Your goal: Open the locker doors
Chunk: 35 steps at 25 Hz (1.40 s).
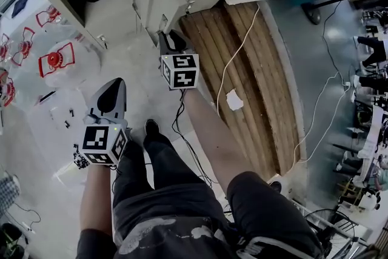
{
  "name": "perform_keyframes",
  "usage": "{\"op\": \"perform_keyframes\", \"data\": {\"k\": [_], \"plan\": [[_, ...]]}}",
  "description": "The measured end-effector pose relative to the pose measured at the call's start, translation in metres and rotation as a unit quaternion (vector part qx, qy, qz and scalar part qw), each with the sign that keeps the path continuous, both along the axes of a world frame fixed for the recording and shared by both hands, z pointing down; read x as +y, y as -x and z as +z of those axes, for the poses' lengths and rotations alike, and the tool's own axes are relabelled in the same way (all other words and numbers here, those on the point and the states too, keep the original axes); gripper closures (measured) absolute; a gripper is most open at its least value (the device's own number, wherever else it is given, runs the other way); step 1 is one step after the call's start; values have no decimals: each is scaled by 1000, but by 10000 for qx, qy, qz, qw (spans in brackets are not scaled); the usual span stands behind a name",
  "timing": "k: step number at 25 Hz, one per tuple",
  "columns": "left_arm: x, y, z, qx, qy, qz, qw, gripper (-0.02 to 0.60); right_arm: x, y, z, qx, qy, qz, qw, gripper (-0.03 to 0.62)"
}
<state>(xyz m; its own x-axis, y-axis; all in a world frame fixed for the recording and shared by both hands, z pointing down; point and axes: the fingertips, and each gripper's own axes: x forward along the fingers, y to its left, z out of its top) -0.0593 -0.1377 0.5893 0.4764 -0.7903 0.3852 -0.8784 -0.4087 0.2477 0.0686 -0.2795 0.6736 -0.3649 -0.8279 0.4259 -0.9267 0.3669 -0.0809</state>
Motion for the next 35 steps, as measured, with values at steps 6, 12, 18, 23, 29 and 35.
{"op": "perform_keyframes", "data": {"k": [6, 12, 18, 23, 29, 35], "plan": [[-7, -19, 7, 109, 55, -33, 9999, 572, -1, 0, -2, -34, -19, -315, 9995, 485], [1, -17, 15, 149, 210, -15, 9997, 572, 4, 2, -5, -81, -69, -300, 9995, 423], [20, -1, 2, 185, 218, 40, 9996, 572, 30, -4, -38, -57, -135, -130, 9998, 375], [45, 27, -33, 160, 34, 154, 9997, 572, 71, -6, -84, -90, -325, 148, 9993, 386], [79, 64, -89, 204, -341, 189, 9990, 572, 132, -1, -154, -136, -731, 490, 9960, 483], [117, 85, -143, 295, -817, 327, 9957, 572, 190, 3, -220, -134, -1177, 842, 9894, 560]]}}
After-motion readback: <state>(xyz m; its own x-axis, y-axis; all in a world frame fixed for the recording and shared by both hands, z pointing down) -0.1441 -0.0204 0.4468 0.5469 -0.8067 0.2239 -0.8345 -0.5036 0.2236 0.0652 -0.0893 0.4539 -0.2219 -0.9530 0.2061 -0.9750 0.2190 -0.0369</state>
